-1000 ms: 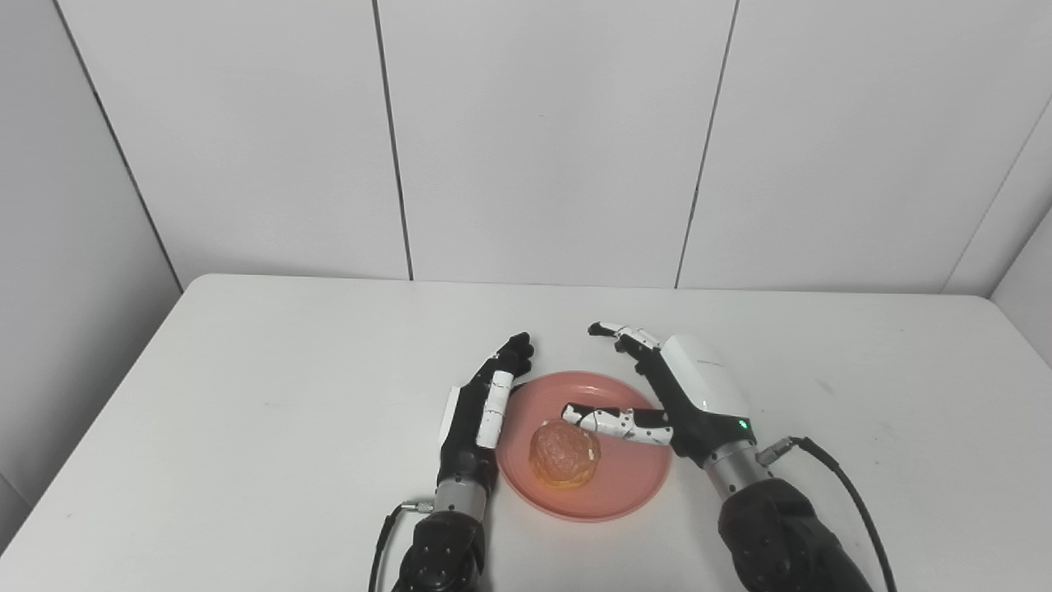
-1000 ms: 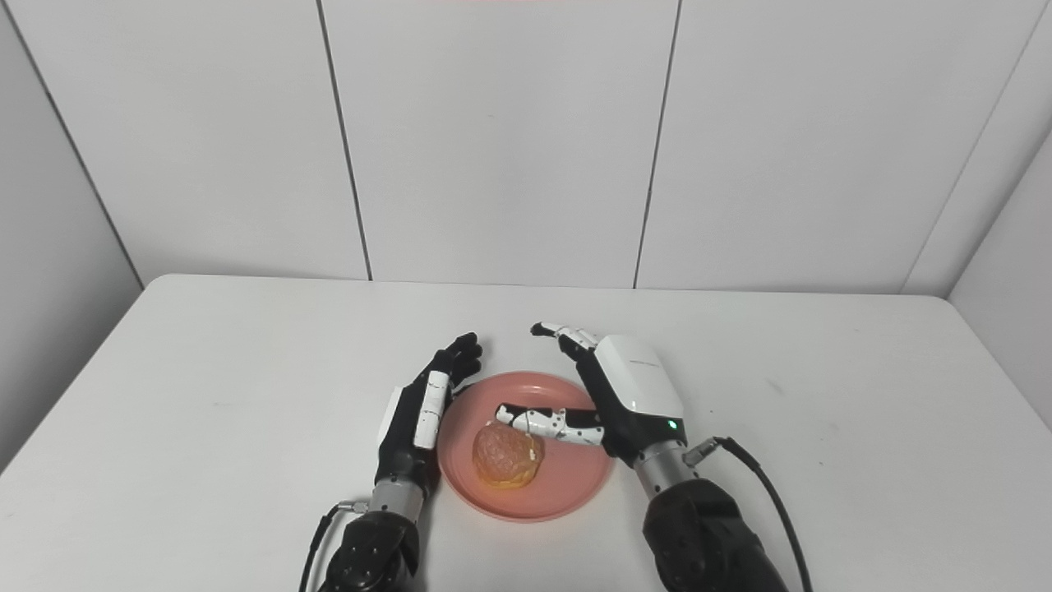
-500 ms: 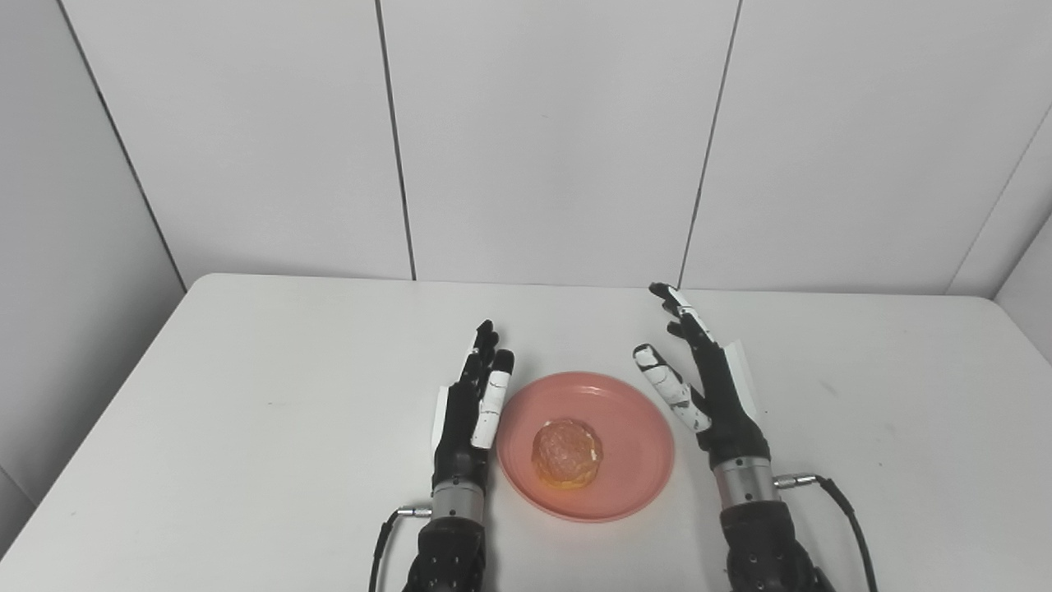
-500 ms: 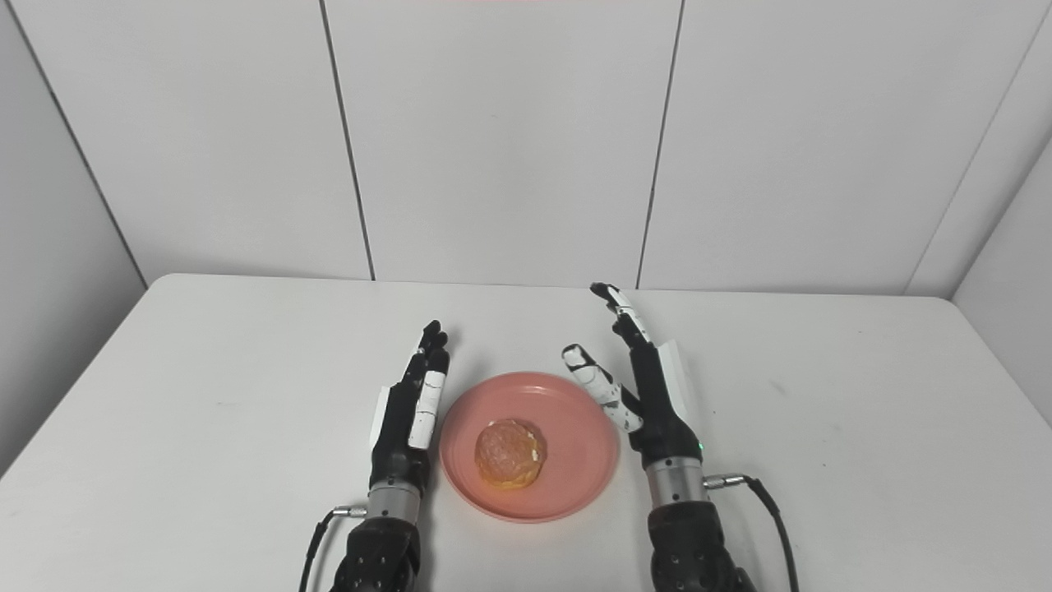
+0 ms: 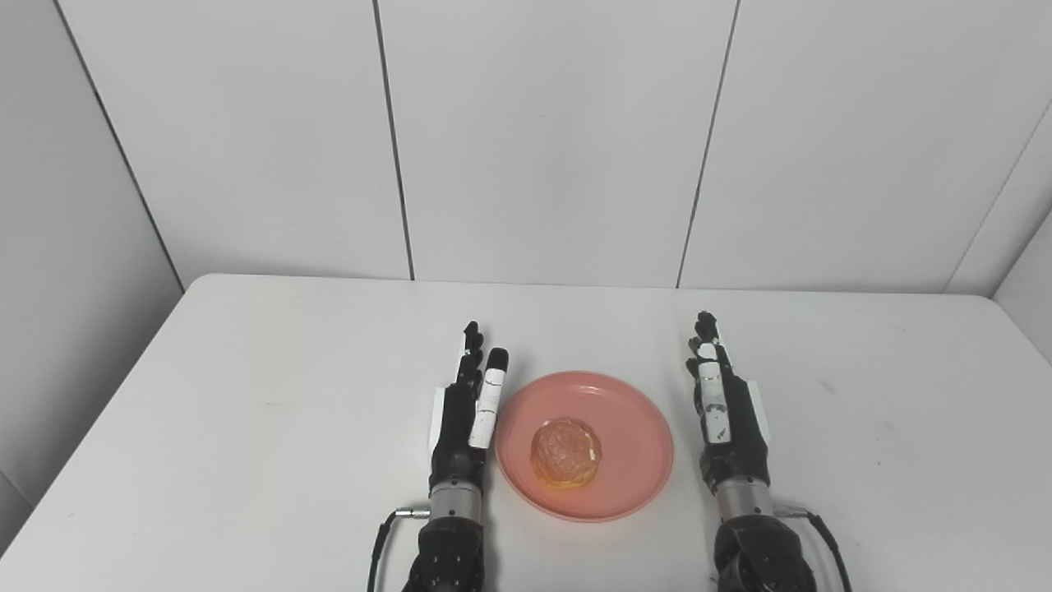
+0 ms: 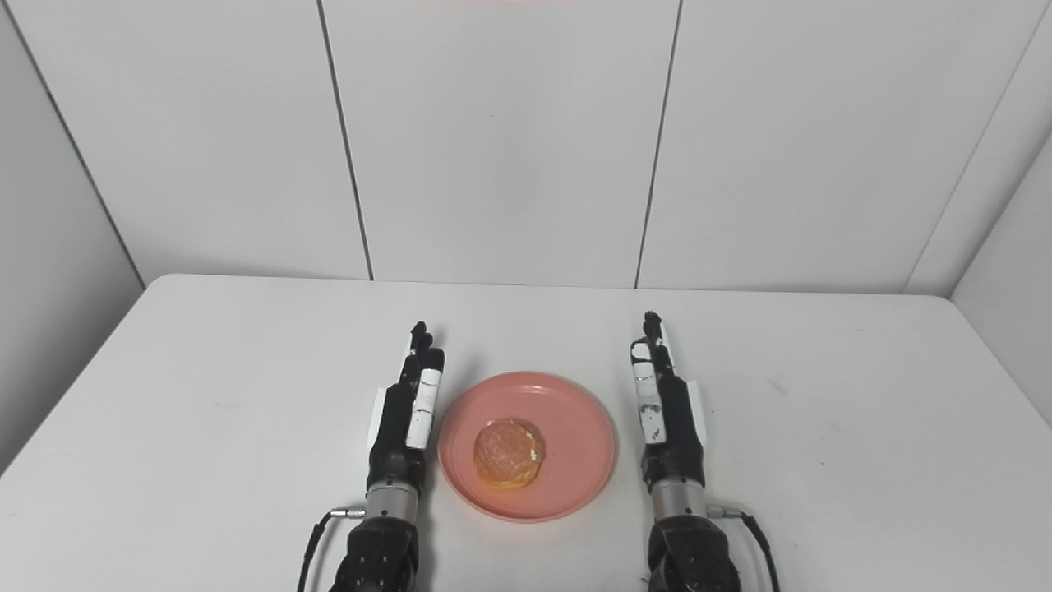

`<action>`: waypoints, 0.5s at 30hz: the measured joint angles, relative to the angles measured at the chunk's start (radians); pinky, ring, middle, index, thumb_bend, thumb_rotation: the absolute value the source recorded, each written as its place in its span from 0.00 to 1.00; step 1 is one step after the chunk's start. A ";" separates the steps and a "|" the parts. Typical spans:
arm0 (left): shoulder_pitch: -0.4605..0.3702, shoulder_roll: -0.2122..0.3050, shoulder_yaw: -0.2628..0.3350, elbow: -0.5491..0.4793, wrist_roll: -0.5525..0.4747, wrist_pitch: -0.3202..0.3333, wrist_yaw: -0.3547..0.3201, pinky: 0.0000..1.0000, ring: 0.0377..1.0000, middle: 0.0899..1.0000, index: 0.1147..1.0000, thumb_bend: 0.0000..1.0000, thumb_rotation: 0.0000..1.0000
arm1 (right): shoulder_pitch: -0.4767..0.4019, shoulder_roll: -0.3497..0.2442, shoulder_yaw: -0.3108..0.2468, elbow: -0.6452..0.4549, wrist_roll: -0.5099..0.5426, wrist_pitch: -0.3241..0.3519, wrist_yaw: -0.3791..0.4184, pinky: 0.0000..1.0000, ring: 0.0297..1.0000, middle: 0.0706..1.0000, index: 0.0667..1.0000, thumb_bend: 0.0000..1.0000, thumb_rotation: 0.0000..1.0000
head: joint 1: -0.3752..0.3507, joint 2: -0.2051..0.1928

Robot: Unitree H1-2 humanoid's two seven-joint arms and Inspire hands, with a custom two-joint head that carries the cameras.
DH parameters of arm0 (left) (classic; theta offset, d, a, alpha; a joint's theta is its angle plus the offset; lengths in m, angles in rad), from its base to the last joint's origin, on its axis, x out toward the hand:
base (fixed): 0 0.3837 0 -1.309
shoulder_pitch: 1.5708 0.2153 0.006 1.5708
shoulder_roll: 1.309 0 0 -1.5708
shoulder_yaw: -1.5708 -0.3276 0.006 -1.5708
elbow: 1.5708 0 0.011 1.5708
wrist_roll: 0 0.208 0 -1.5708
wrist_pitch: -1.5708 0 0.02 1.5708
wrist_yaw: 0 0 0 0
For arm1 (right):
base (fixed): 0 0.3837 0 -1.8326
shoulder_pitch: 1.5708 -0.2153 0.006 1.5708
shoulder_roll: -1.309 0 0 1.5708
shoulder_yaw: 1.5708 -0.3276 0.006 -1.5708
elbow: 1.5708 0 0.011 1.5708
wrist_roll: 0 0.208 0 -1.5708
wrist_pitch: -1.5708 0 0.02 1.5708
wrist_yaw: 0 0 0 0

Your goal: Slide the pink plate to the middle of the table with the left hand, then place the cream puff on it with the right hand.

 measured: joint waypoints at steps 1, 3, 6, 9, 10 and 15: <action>0.001 0.002 0.001 -0.003 -0.004 0.003 -0.002 1.00 1.00 1.00 1.00 0.81 1.00 | 0.001 0.002 0.000 -0.001 0.001 0.000 0.000 1.00 1.00 1.00 0.98 0.82 1.00 | 0.000 0.002; 0.002 0.005 0.003 -0.011 -0.015 0.021 -0.012 1.00 1.00 1.00 1.00 0.82 1.00 | 0.002 0.004 0.000 -0.001 0.002 0.000 0.000 1.00 1.00 1.00 0.99 0.83 1.00 | -0.002 0.002; 0.002 0.005 0.004 -0.020 -0.020 0.042 -0.017 1.00 1.00 1.00 1.00 0.83 1.00 | 0.002 0.004 0.001 -0.001 0.006 0.000 0.001 1.00 1.00 1.00 0.99 0.81 1.00 | -0.003 0.002; 0.002 0.006 0.003 -0.023 -0.020 0.049 -0.019 1.00 1.00 1.00 1.00 0.83 1.00 | 0.003 0.004 0.002 -0.001 0.006 -0.002 0.002 1.00 1.00 1.00 0.99 0.80 1.00 | -0.005 0.003; 0.002 0.006 0.003 -0.023 -0.020 0.052 -0.019 1.00 1.00 1.00 1.00 0.83 1.00 | 0.003 0.004 0.002 -0.001 0.006 -0.004 0.002 1.00 1.00 1.00 0.99 0.80 1.00 | -0.005 0.003; 0.000 0.009 0.002 -0.024 -0.019 0.059 -0.020 1.00 1.00 1.00 1.00 0.82 1.00 | 0.003 0.006 0.000 0.003 0.007 -0.016 0.001 1.00 1.00 1.00 0.98 0.79 1.00 | -0.005 0.002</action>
